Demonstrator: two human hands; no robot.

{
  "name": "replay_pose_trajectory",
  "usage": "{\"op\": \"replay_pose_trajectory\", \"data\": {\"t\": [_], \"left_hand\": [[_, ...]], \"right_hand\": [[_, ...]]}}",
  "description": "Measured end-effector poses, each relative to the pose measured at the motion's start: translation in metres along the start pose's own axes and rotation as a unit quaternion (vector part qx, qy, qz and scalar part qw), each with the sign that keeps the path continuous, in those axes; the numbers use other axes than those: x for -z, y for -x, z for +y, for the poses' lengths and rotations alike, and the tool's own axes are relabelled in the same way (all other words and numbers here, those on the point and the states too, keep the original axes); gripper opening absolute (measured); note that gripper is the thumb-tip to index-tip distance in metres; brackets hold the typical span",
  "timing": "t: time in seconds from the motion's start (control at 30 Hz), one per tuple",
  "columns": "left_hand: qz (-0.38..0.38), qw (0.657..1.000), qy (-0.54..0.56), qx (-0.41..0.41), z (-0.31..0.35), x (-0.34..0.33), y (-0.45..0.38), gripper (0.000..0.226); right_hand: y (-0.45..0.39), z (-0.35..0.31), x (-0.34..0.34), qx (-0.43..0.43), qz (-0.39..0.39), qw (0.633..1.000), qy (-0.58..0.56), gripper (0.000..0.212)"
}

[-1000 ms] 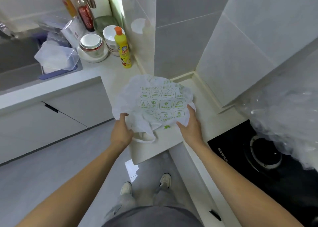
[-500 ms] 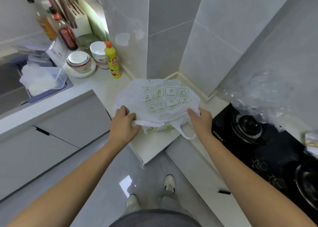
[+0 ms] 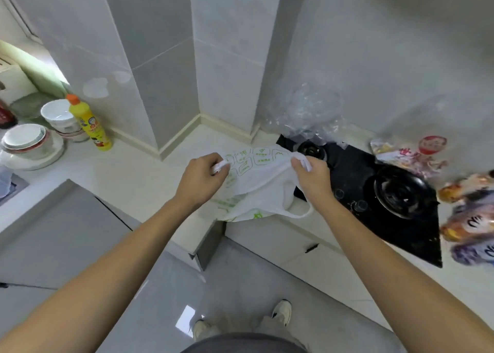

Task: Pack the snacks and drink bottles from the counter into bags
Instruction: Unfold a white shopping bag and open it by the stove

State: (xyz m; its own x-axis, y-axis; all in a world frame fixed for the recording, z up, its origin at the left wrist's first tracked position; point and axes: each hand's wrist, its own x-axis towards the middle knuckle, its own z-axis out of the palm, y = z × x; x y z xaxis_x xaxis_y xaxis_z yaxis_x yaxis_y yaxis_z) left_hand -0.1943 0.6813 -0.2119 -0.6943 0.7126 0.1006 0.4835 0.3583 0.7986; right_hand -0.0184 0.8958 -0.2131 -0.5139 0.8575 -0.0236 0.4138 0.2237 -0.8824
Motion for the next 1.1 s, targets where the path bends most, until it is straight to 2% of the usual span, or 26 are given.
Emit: {"op": "replay_pose_trajectory", "data": {"t": [0.1,0.37,0.7,0.87,1.1], "left_hand": [[-0.022,0.999,0.009,-0.04,0.043,-0.033,-0.007,0.02],[-0.061,0.988,0.021,-0.143,0.168,-0.13,-0.009,0.022],[-0.044,0.982,-0.003,-0.184,0.309,-0.261,0.011,0.029],[-0.02,0.981,-0.019,-0.191,0.339,-0.309,0.005,0.033],[-0.032,0.977,-0.062,-0.2,0.34,-0.361,-0.024,0.03]], "right_hand": [[0.01,0.009,0.056,-0.003,0.032,0.999,0.03,0.039],[0.037,0.038,0.209,-0.004,0.089,0.994,0.07,0.038],[0.048,0.11,0.394,-0.013,0.098,0.992,0.078,0.024],[0.038,0.145,0.447,-0.009,0.09,0.992,0.089,0.021],[-0.005,0.197,0.469,-0.025,0.086,0.988,0.129,0.025]]}}
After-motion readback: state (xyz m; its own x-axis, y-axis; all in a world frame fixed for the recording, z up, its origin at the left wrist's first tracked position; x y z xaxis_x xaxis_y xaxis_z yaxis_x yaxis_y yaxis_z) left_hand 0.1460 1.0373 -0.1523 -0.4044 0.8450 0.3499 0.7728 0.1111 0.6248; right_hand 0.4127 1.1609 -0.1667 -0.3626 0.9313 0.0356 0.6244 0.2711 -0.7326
